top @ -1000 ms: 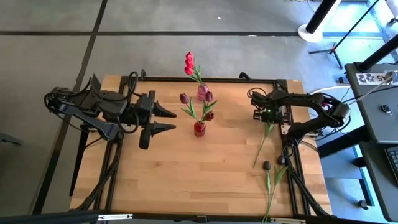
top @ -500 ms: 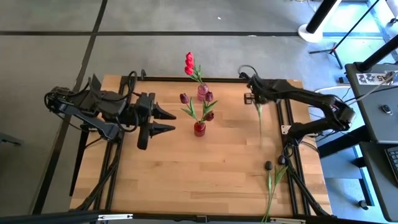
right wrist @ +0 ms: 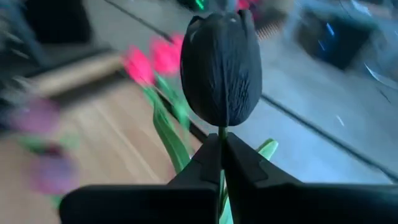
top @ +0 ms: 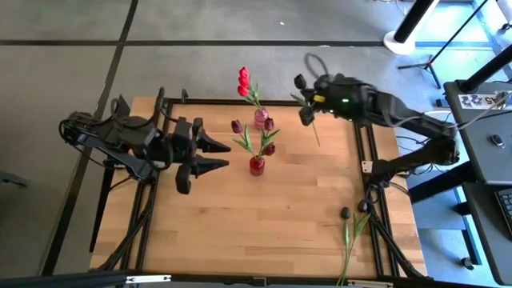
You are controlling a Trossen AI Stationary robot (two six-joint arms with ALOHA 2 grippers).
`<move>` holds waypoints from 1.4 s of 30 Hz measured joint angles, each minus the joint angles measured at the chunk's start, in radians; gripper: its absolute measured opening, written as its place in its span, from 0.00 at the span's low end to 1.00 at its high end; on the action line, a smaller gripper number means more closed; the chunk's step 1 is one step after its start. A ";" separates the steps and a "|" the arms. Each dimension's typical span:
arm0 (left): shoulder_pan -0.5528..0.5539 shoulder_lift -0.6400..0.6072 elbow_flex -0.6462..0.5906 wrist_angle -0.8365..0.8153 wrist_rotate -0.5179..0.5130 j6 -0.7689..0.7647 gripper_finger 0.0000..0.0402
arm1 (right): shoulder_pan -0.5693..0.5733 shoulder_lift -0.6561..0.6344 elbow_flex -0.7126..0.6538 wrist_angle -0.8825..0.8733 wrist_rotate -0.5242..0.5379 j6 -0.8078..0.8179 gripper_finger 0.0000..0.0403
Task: Sort flowers into vase by color
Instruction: Put the top black flower into the transparent vase
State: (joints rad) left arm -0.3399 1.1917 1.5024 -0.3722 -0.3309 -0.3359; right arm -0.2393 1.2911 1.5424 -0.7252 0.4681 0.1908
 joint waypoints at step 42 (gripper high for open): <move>0.255 0.222 0.000 0.377 0.109 0.181 0.58 | 0.376 0.018 0.219 0.175 -0.322 0.055 0.01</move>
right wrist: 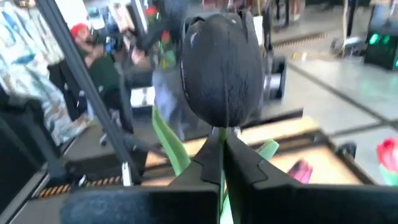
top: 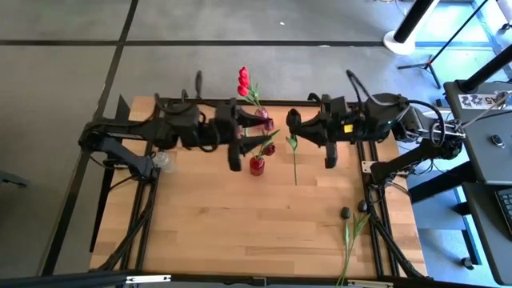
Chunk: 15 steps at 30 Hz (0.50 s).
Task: Sort flowers into vase by color
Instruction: Put the top black flower into the transparent vase
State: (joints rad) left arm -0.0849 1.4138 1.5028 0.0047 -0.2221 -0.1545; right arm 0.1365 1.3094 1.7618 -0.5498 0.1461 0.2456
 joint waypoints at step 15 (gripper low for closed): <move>-0.021 0.160 -0.001 0.194 -0.137 0.093 0.56 | 0.000 0.056 0.001 0.109 0.072 -0.089 0.01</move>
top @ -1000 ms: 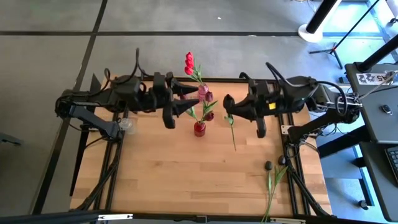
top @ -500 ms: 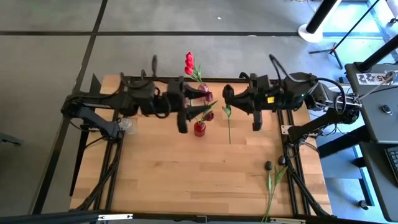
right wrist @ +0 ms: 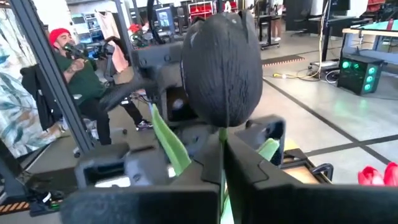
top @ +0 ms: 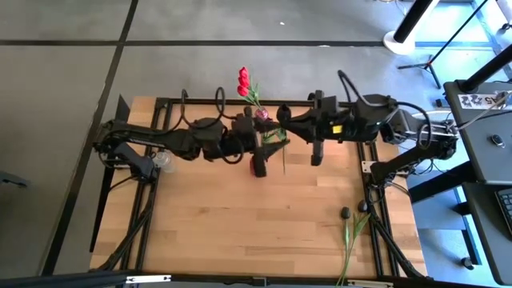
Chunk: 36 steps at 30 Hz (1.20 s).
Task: Sort flowers into vase by color
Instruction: Put the top black flower into the transparent vase
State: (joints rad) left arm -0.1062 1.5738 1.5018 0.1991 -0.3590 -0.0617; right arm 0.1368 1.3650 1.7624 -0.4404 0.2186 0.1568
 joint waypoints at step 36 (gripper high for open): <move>-0.143 -0.593 0.003 -0.767 -0.086 -0.145 0.02 | 0.001 -0.137 0.093 -0.197 0.024 -0.081 0.75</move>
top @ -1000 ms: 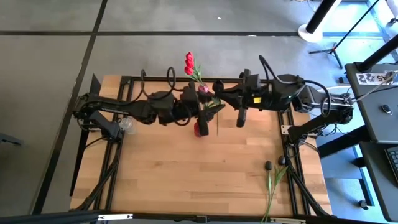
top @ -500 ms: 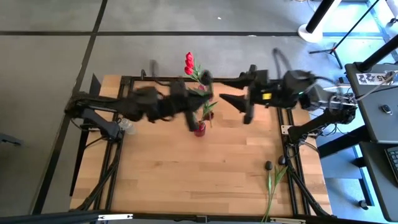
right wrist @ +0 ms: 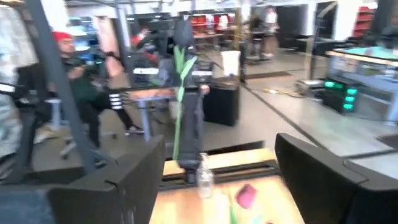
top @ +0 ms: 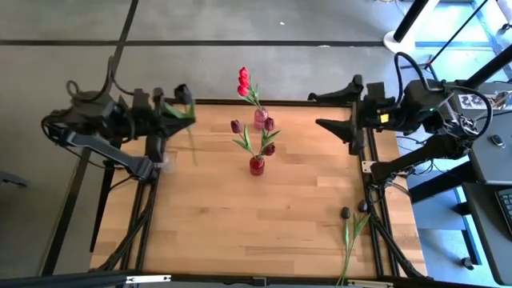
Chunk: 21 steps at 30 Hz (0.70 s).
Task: Sort flowers into vase by color
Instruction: Put the top black flower into the transparent vase
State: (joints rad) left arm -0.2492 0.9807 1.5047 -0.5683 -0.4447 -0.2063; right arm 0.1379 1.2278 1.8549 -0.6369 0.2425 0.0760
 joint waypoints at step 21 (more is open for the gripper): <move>-0.013 -0.508 -0.221 -0.437 -0.111 -0.021 0.02 | -0.001 0.155 -0.001 0.106 0.471 -0.032 0.74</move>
State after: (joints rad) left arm -0.2623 0.4724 1.2841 -1.0052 -0.5559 -0.2272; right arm 0.1368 1.3827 1.8535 -0.5308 0.7139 0.0438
